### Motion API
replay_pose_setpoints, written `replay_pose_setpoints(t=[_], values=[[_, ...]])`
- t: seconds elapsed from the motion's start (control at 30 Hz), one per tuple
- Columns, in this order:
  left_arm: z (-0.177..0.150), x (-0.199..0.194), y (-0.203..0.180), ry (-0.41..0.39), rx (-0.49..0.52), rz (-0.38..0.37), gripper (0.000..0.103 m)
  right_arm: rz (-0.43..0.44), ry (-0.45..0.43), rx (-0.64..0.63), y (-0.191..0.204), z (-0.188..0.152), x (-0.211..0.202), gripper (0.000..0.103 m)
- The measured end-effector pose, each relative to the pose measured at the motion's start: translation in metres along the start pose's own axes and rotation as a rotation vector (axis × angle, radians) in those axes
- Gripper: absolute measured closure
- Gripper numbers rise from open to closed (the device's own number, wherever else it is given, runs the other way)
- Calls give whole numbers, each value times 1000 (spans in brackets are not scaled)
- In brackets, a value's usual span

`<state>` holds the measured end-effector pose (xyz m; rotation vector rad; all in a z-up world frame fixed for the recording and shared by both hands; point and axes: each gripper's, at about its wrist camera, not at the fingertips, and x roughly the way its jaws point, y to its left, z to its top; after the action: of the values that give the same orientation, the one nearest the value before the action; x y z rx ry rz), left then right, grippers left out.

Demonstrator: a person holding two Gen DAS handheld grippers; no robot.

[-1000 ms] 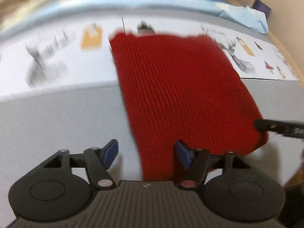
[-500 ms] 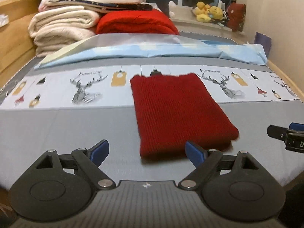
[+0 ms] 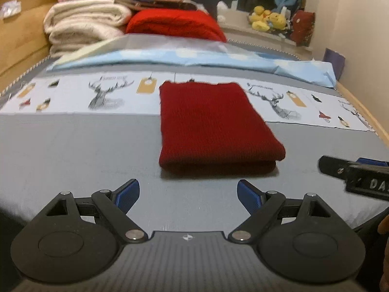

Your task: Fold small clothes

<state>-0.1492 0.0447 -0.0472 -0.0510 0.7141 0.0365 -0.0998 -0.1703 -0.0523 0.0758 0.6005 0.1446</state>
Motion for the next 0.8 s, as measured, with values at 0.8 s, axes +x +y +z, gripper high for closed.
replay_pose_setpoints(t=[0.8], values=[[3, 3, 4, -32, -6, -18, 12, 10, 13, -111, 34, -5, 12, 11]])
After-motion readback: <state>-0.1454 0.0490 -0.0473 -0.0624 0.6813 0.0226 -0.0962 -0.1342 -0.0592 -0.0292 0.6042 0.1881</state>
